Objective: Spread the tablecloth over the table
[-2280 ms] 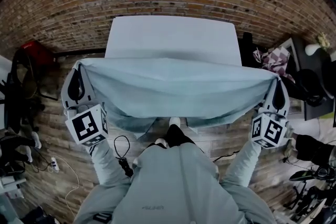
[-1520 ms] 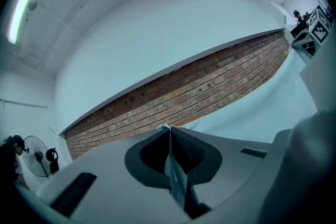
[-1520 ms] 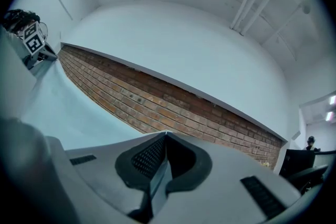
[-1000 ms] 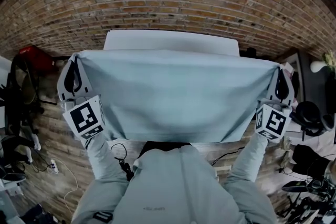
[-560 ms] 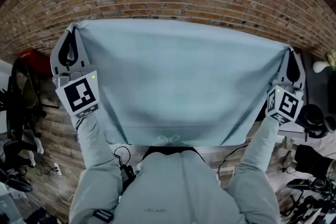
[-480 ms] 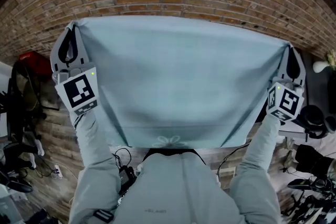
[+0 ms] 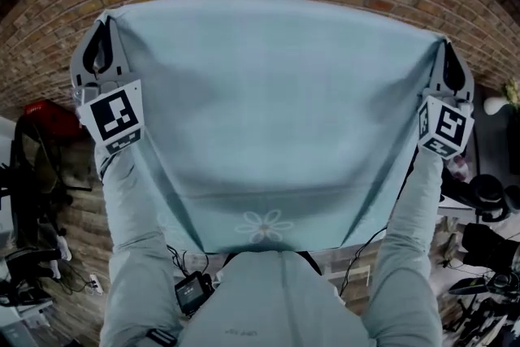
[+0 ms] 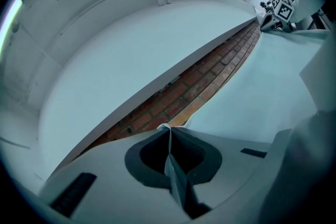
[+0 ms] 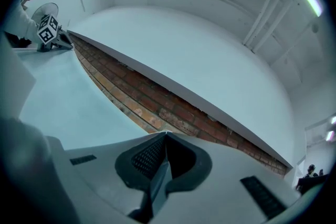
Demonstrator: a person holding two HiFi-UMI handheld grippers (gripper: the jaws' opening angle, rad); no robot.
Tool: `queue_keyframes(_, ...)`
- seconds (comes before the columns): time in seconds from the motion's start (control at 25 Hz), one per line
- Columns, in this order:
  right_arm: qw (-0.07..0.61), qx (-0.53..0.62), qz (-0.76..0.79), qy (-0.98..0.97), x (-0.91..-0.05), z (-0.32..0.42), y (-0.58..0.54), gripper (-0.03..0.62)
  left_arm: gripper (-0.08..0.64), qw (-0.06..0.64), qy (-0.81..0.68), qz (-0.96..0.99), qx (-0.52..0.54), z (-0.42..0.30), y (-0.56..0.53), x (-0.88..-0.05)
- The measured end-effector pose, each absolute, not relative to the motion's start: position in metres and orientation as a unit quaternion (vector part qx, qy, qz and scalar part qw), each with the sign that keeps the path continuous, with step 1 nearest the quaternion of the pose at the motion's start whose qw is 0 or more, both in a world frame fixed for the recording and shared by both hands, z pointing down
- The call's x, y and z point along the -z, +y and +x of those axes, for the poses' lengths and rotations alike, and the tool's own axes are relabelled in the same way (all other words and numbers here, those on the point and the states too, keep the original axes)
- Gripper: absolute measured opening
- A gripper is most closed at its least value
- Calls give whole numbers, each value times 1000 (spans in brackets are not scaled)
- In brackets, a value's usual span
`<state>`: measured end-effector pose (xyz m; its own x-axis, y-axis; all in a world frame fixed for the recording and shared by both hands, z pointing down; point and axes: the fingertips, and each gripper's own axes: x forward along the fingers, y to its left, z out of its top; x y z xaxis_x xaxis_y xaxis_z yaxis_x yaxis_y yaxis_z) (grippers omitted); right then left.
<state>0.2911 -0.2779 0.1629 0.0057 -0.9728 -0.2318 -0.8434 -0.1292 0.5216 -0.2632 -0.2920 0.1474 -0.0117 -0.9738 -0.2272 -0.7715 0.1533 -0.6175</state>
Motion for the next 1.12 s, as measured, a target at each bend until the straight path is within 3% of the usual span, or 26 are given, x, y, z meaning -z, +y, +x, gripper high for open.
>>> queue_keyframes(0.44, 135, 273, 703, -643, -164, 308, -396, 21, 25, 303, 673, -654, 165, -245, -422, -155)
queue_keyframes(1.12, 304, 123, 643, -692, -456, 299, -487, 21, 25, 153, 597, -703, 355, -230, -515, -448)
